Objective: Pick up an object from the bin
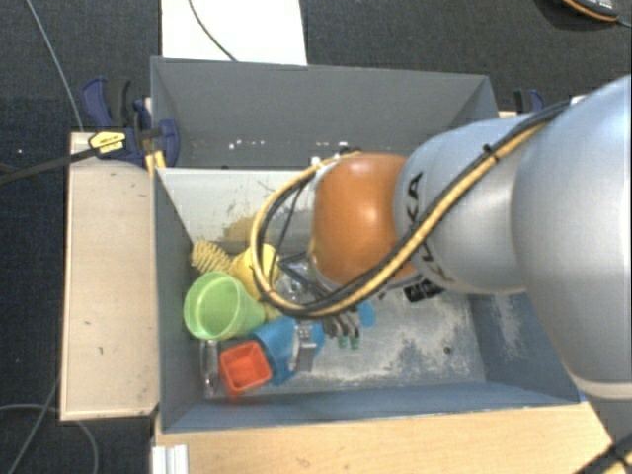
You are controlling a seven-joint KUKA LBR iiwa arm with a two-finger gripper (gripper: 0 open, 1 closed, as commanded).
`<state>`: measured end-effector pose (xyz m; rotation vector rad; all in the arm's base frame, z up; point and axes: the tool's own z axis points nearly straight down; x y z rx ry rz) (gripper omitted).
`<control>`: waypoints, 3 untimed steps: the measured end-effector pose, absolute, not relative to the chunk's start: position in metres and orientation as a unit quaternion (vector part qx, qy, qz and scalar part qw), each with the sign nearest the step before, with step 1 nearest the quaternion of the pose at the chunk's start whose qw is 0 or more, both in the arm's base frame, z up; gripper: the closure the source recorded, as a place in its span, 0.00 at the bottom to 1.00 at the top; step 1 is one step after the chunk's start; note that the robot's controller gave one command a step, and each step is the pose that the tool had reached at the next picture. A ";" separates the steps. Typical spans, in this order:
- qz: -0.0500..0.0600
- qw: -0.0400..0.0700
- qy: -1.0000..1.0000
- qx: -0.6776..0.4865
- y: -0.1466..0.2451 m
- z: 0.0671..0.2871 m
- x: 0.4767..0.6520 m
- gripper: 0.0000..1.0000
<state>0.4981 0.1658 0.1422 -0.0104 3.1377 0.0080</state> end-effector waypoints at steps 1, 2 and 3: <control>0.000 0.001 1.000 -0.002 0.161 0.141 0.498 0.00; 0.001 0.002 0.999 0.040 0.118 0.128 0.526 0.00; 0.000 -0.001 0.996 0.085 0.125 0.120 0.527 0.00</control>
Offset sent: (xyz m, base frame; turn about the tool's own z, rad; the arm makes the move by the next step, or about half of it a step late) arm 0.0272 -0.0470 -0.0147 0.0845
